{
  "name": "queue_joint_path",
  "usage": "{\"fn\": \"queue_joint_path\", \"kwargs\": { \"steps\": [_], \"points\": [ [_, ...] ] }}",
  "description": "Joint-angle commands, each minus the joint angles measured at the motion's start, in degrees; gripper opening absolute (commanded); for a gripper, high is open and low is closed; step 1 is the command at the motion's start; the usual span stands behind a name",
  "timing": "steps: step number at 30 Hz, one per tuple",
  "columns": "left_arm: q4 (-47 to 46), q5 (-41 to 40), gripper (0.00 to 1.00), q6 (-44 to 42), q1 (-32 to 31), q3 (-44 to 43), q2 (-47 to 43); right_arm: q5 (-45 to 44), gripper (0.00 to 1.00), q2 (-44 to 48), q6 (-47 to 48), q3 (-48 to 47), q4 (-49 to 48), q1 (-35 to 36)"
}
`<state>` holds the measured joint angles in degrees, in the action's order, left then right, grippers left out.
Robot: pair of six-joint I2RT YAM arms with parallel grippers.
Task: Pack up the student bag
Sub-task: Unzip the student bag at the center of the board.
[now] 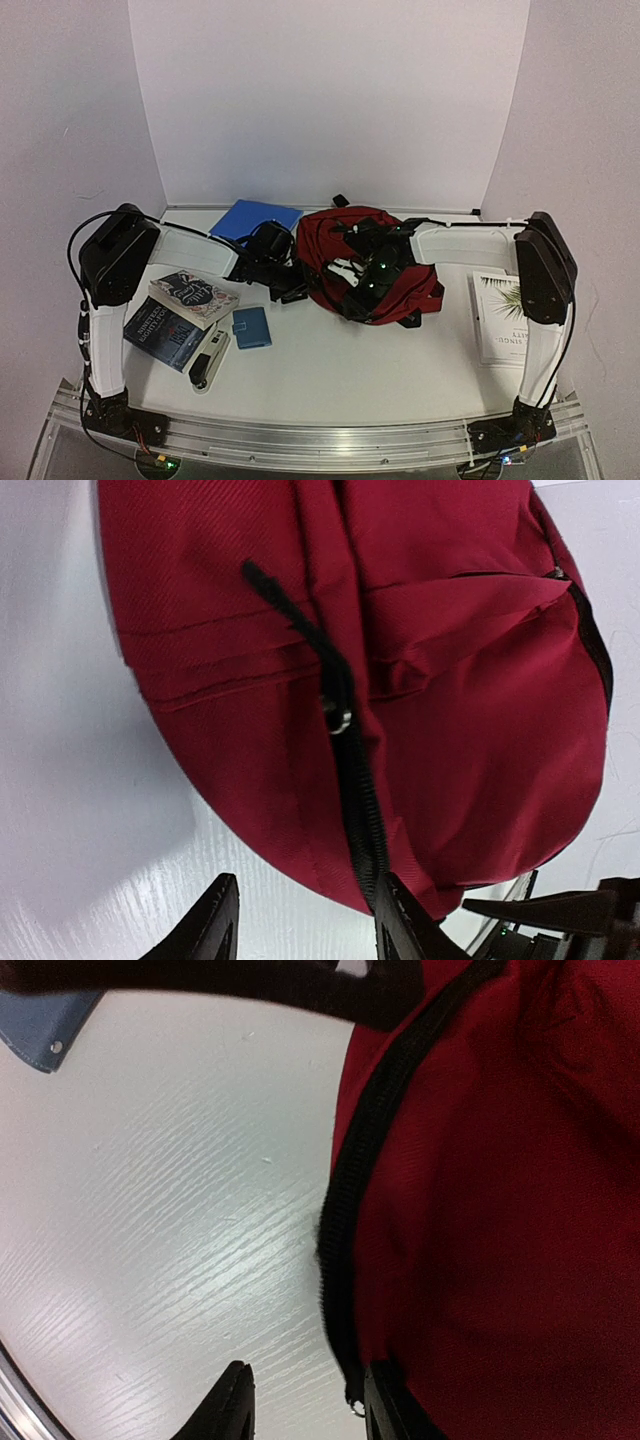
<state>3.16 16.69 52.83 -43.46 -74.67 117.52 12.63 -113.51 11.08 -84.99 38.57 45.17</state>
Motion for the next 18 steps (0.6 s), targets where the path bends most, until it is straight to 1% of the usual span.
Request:
{"fn": "queue_joint_path", "kwargs": {
  "steps": [1, 4, 6, 9, 11, 13, 14, 18],
  "points": [
    [0.5, -0.3, 0.47, 0.8, 0.0, -2.2, 0.3, -3.7, 0.39, -1.5, -0.9, -2.0, 0.3, -0.1],
    [0.8, -0.6, 0.46, 0.5, 0.0, -1.9, -0.1, -2.9, 0.35, -1.2, -0.5, -1.4, 0.4, -0.2],
    [1.1, -0.8, 0.46, 0.5, 0.0, -1.8, -0.3, -1.4, 0.35, -0.4, -0.5, -1.0, 0.4, -0.1],
    [0.5, 0.3, 0.47, 0.2, -0.1, -2.0, -0.1, 0.1, 0.42, 0.9, -1.1, -0.4, 1.3, -0.1],
    [-1.0, 1.8, 0.48, -0.4, -0.1, -1.9, -0.2, -0.9, 0.44, 1.4, -1.1, 0.3, 1.4, -0.2],
    [-5.4, 2.6, 0.48, -0.3, -0.1, 0.5, -1.8, -2.4, 0.43, 0.9, -1.3, 0.6, 1.3, -0.5],
    [-9.1, 2.7, 0.49, 0.1, -0.1, 2.5, -3.0, -2.4, 0.42, 0.4, -1.6, 0.5, 1.4, -1.0],
    [-21.7, 1.5, 0.48, -0.7, -0.1, 11.4, -8.8, 2.1, 0.38, -2.6, -4.3, -1.2, 1.6, -4.7]
  ]
}}
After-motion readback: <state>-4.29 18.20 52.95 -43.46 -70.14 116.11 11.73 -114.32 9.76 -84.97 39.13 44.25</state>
